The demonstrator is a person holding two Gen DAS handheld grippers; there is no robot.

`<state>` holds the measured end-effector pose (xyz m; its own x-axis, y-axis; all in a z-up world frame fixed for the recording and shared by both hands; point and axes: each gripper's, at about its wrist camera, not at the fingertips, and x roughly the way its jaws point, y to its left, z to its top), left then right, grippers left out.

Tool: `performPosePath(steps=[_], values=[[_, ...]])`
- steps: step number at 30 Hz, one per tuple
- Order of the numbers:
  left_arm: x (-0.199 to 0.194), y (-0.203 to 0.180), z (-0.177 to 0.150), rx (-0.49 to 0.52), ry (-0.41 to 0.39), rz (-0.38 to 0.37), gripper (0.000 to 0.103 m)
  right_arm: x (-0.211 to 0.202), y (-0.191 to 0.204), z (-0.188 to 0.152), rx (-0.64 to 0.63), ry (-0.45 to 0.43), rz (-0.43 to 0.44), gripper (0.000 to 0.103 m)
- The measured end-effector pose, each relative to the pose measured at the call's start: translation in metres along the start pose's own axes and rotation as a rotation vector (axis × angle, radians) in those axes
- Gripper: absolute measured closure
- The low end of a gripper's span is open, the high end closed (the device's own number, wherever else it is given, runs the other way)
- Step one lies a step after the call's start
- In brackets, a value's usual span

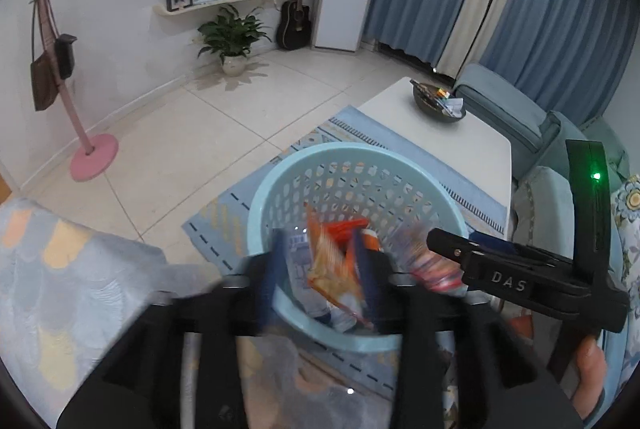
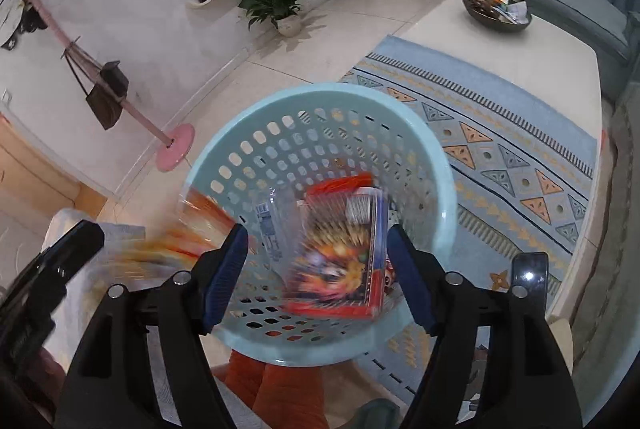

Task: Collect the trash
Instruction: 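Carry snack bag and book box over the blue basket and release both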

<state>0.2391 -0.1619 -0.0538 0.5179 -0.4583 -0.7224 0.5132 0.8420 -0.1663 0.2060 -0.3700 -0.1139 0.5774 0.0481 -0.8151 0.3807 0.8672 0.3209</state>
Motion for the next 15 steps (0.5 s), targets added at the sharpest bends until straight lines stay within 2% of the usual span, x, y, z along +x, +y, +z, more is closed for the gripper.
performPosePath(steps=[6, 10, 15], values=[[-0.018, 0.002, -0.013, -0.041, -0.020, -0.010, 0.039, -0.018, -0.004, -0.004, 0.001, -0.013, 0.026, 0.032], [-0.046, 0.008, -0.022, -0.081, -0.068, 0.006, 0.027, -0.041, 0.018, -0.013, -0.068, -0.034, 0.048, 0.032], [-0.089, 0.017, -0.038, -0.132, -0.151, 0.041, 0.023, -0.082, 0.061, -0.038, -0.205, -0.133, 0.020, 0.032]])
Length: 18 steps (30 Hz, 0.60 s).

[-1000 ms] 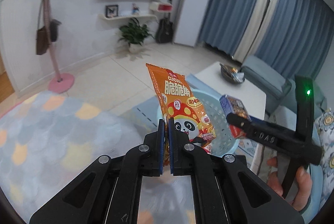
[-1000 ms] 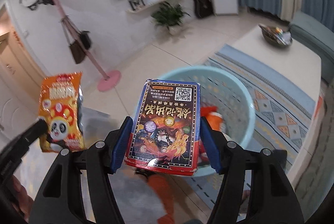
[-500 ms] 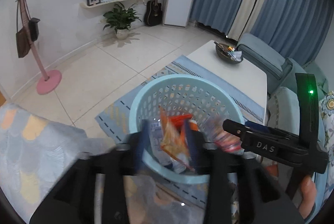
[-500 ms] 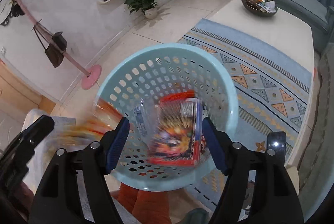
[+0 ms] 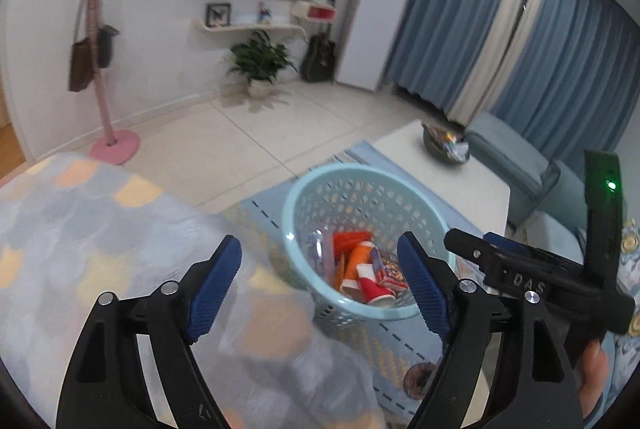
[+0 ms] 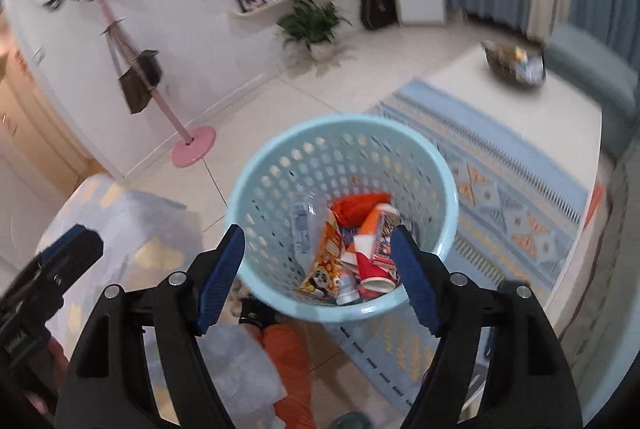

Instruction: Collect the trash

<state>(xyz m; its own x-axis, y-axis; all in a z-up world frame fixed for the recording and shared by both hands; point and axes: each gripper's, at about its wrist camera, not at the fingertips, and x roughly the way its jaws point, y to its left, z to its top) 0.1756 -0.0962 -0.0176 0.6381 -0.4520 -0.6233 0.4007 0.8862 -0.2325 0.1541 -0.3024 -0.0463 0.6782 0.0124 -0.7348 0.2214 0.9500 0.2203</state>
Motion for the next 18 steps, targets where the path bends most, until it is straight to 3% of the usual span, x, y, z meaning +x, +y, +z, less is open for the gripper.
performPosePath(steps=[6, 10, 13, 18], values=[[-0.055, 0.010, -0.023, -0.018, -0.110, 0.105, 0.023, -0.044, 0.052, -0.028, -0.121, -0.124, -0.007, 0.032], [-0.082, 0.019, -0.045, -0.048, -0.178, 0.252, 0.021, -0.074, 0.068, -0.045, -0.129, -0.278, -0.056, 0.032], [-0.096, 0.024, -0.067, -0.065, -0.232, 0.350, 0.021, -0.089, 0.074, -0.051, -0.147, -0.310, -0.043, 0.030], [-0.112, 0.029, -0.079, -0.077, -0.289, 0.360, 0.020, -0.112, 0.071, -0.060, -0.131, -0.355, -0.033, 0.022]])
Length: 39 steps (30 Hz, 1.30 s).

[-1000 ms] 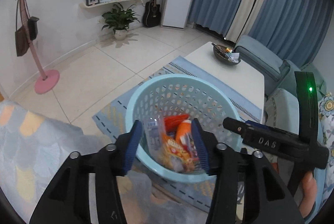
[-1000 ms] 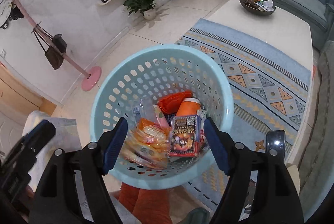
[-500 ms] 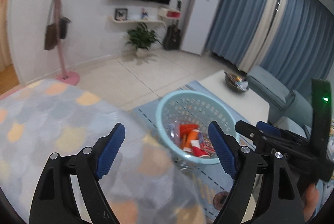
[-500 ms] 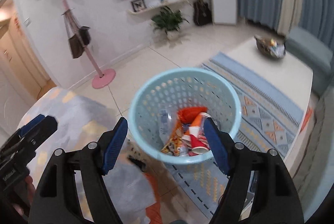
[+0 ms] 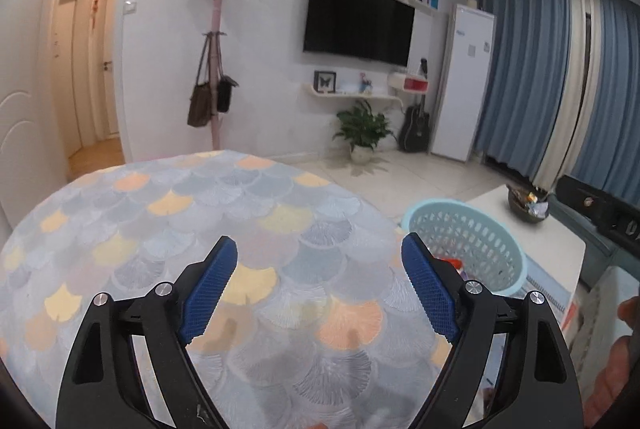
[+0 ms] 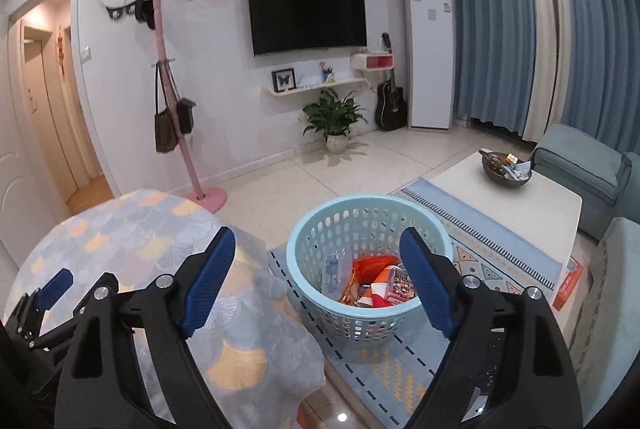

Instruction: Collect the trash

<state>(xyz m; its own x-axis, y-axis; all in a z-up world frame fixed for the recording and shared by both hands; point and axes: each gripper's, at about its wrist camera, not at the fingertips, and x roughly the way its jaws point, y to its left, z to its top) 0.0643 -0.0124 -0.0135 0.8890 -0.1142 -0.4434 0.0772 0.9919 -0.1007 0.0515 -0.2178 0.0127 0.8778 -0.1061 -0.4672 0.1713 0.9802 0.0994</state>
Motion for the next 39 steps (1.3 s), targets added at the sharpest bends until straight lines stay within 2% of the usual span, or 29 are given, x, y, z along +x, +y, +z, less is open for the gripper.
performPosePath(steps=[5, 8, 14, 21, 39], values=[[-0.014, 0.000, -0.007, 0.037, -0.086, 0.018, 0.018, -0.018, -0.004, -0.008, -0.001, -0.050, -0.037, 0.022], [-0.018, -0.001, -0.012, 0.066, -0.098, 0.033, 0.017, -0.024, -0.004, -0.014, -0.013, -0.083, -0.068, 0.022], [-0.028, -0.001, -0.015, 0.072, -0.131, 0.017, 0.013, -0.031, -0.005, -0.024, -0.006, -0.133, -0.089, 0.022], [-0.029, -0.004, -0.019, 0.094, -0.126, 0.008, 0.010, -0.031, -0.002, -0.029, -0.023, -0.142, -0.106, 0.022], [-0.023, 0.006, -0.020, 0.044, -0.091, 0.011, 0.008, -0.025, -0.001, -0.034, -0.036, -0.108, -0.083, 0.022]])
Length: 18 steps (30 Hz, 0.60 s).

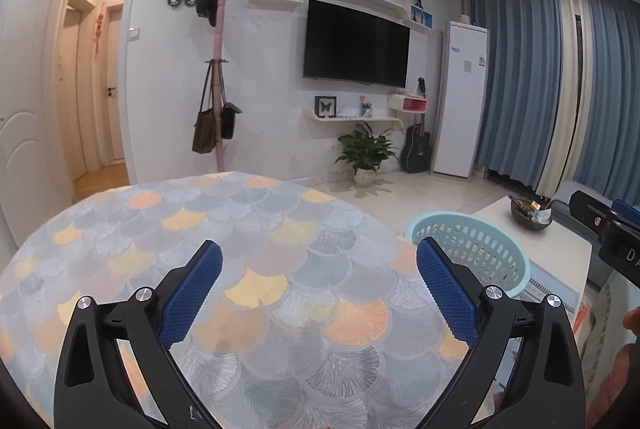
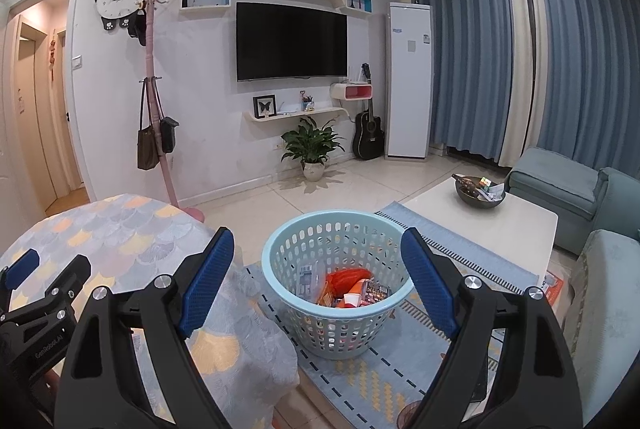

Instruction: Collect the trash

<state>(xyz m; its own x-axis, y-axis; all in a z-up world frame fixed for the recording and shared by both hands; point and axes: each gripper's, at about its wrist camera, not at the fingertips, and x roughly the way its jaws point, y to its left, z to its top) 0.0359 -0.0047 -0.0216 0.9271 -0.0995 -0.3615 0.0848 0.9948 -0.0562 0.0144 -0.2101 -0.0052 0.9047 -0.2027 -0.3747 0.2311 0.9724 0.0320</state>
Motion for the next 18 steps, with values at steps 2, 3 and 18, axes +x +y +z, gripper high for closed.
performPosePath(steps=[2, 3, 18], values=[[-0.0006, -0.0008, -0.0005, 0.004, -0.002, 0.003, 0.008, 0.0009, -0.0001, 0.0009, -0.002, 0.003, 0.000, 0.022], [-0.0007, -0.0010, -0.0005, 0.003, -0.001, 0.002, 0.008, 0.0011, -0.0002, 0.0011, -0.002, 0.004, 0.000, 0.022], [-0.0024, -0.0022, 0.0005, 0.008, -0.005, 0.005, 0.008, 0.0016, -0.0013, 0.0025, -0.003, 0.008, -0.005, 0.022]])
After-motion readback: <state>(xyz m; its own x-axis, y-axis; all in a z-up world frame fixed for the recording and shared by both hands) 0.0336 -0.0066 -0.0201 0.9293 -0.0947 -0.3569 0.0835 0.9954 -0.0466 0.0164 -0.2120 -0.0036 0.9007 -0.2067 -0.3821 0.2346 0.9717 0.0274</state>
